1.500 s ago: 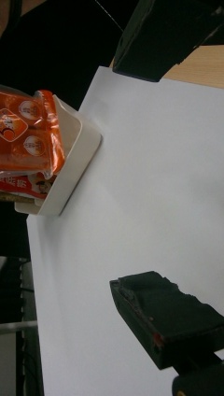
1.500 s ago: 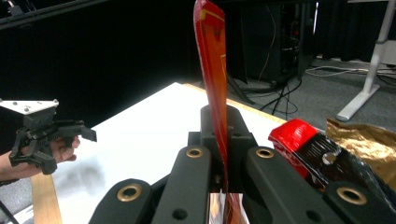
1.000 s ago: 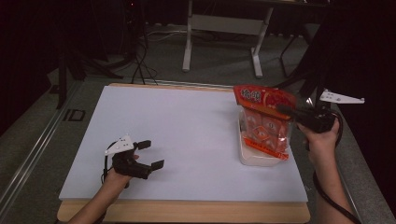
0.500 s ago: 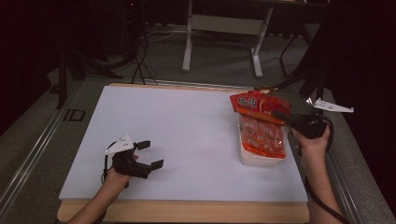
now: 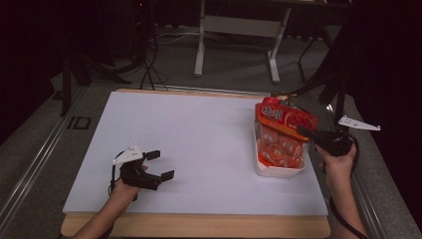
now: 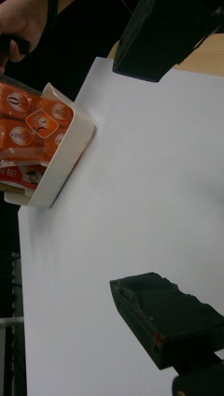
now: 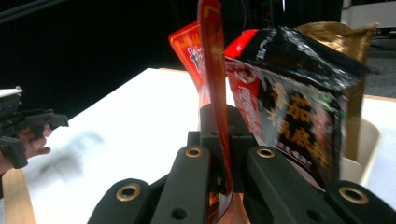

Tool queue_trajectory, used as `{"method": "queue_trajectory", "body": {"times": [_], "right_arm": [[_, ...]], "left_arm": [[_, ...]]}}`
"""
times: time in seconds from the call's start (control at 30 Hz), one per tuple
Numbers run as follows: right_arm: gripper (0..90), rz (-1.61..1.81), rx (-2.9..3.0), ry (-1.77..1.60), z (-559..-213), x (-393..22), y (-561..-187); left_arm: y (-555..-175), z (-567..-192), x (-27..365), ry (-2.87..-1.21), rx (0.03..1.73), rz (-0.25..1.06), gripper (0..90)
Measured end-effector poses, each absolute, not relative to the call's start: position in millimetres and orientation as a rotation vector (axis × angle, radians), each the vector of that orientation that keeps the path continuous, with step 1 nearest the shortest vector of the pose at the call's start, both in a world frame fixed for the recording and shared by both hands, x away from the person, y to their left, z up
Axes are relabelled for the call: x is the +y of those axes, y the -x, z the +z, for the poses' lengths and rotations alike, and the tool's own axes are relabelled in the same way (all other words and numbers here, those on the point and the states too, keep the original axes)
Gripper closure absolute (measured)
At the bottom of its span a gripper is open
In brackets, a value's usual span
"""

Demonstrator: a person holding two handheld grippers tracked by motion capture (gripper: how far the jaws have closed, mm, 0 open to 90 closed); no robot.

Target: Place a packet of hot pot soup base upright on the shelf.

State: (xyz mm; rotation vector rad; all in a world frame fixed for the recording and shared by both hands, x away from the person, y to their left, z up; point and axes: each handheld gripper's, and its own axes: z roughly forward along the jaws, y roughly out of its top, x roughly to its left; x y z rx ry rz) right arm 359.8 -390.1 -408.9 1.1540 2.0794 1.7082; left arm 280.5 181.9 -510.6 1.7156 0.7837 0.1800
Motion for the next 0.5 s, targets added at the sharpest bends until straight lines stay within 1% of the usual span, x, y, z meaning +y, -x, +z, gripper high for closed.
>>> {"method": "queue_trajectory", "body": {"times": [0.3,0.5], "right_arm": [[89.1,1.722,2.022,-1.212,-420,-407,-362],[88.1,1.712,2.004,-1.230,-419,-406,-363]], "left_arm": [[-281,-513,185,-1.708,0.798,0.172,0.7],[-282,-514,186,-1.703,0.805,0.173,0.7]]}}
